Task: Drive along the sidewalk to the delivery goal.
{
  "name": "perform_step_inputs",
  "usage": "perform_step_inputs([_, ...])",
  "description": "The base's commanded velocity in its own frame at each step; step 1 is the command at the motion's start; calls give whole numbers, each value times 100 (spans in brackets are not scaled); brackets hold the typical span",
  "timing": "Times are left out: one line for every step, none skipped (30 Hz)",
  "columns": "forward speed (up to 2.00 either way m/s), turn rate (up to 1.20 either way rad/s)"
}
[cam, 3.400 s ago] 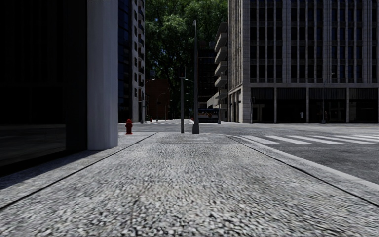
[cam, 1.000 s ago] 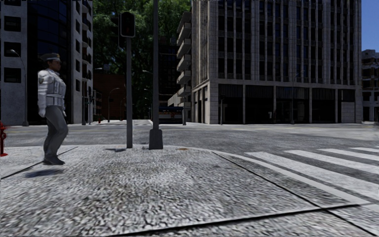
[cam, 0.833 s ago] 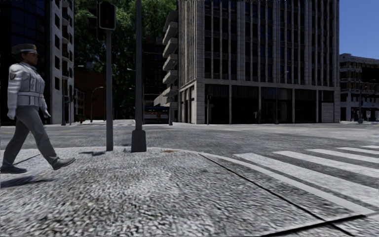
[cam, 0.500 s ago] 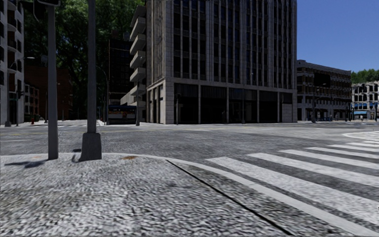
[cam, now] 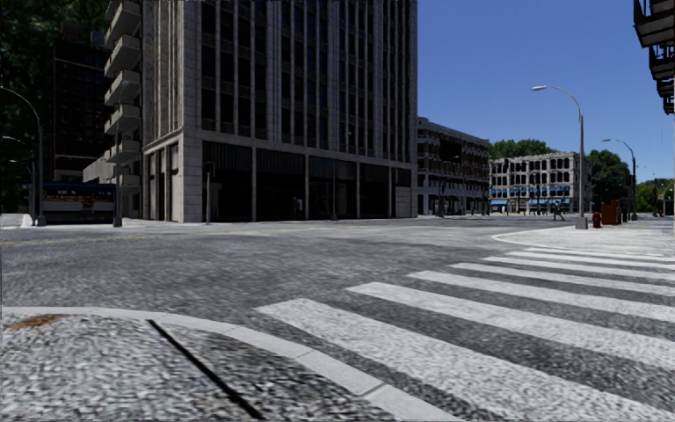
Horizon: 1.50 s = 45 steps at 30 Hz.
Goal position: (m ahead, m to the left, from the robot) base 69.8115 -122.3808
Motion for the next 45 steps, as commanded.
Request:
perform_step_inputs([178,-69])
perform_step_inputs([178,-69])
perform_step_inputs([178,-69])
perform_step_inputs([178,-69])
perform_step_inputs([178,-69])
perform_step_inputs([178,-69])
perform_step_inputs([178,-69])
perform_step_inputs([178,-69])
perform_step_inputs([178,-69])
perform_step_inputs([178,-69])
perform_step_inputs([178,-69])
perform_step_inputs([178,-69])
perform_step_inputs([178,-69])
perform_step_inputs([178,-69])
perform_step_inputs([200,-69])
perform_step_inputs([200,-69])
perform_step_inputs([200,-69])
perform_step_inputs([200,-69])
perform_step_inputs([200,-69])
perform_step_inputs([200,-69])
perform_step_inputs([200,-69])
perform_step_inputs([200,-69])
perform_step_inputs([200,-69])
perform_step_inputs([200,-69])
perform_step_inputs([200,-69])
perform_step_inputs([200,-69])
perform_step_inputs([200,-63])
perform_step_inputs([200,-51])
perform_step_inputs([200,-51])
perform_step_inputs([200,-35])
perform_step_inputs([200,-22])
perform_step_inputs([200,-13])
perform_step_inputs([200,-13])
perform_step_inputs([200,-1])
perform_step_inputs([200,0])
perform_step_inputs([200,0])
perform_step_inputs([200,0])
perform_step_inputs([200,0])
perform_step_inputs([200,0])
perform_step_inputs([200,-12])
perform_step_inputs([200,-12])
perform_step_inputs([200,-27])
perform_step_inputs([200,-35])
perform_step_inputs([200,-38])
perform_step_inputs([200,-38])
